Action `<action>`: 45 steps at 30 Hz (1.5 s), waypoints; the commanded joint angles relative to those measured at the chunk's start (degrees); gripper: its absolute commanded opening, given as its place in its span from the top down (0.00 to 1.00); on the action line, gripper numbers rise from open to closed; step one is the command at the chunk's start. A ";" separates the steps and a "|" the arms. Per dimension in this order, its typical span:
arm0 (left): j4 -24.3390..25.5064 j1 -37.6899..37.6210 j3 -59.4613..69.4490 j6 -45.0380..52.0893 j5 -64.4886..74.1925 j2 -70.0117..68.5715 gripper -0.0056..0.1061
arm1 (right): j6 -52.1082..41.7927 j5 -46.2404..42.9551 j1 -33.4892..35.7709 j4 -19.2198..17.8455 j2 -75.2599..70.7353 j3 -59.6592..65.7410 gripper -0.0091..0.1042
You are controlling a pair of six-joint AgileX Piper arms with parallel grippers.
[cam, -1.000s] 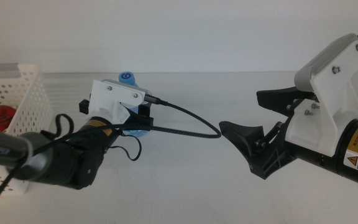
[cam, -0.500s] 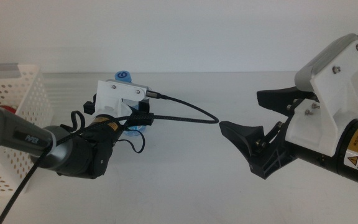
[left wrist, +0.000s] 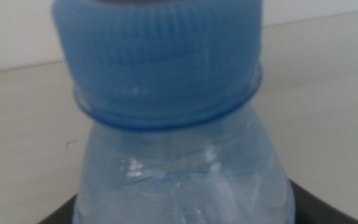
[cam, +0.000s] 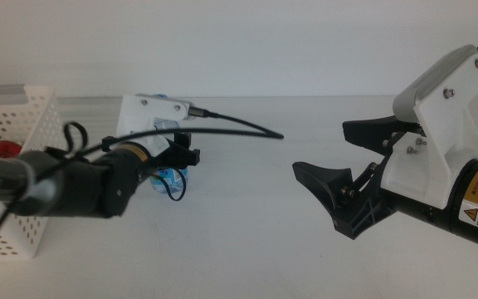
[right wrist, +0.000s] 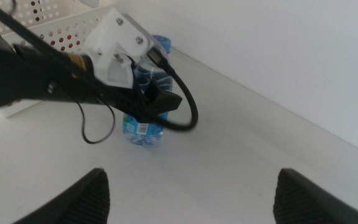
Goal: Use arms to grab the bottles and put them into the dustbin to the left of the table.
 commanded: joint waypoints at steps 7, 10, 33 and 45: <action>0.04 0.01 -1.65 -0.37 14.63 -16.42 0.99 | -0.53 -3.98 0.16 -0.32 -1.19 -1.27 0.27; 0.04 -0.05 -1.65 -0.71 21.26 -21.03 0.99 | -0.53 -3.98 0.16 -0.32 -1.19 -1.27 0.27; 2.51 17.46 -21.92 -0.65 82.04 -33.10 0.99 | -0.53 -3.98 0.16 -0.32 -1.19 -1.27 0.27; 7.70 31.69 -40.49 4.70 99.85 -22.06 0.99 | -0.53 -3.98 0.16 -0.32 -1.19 -1.27 0.27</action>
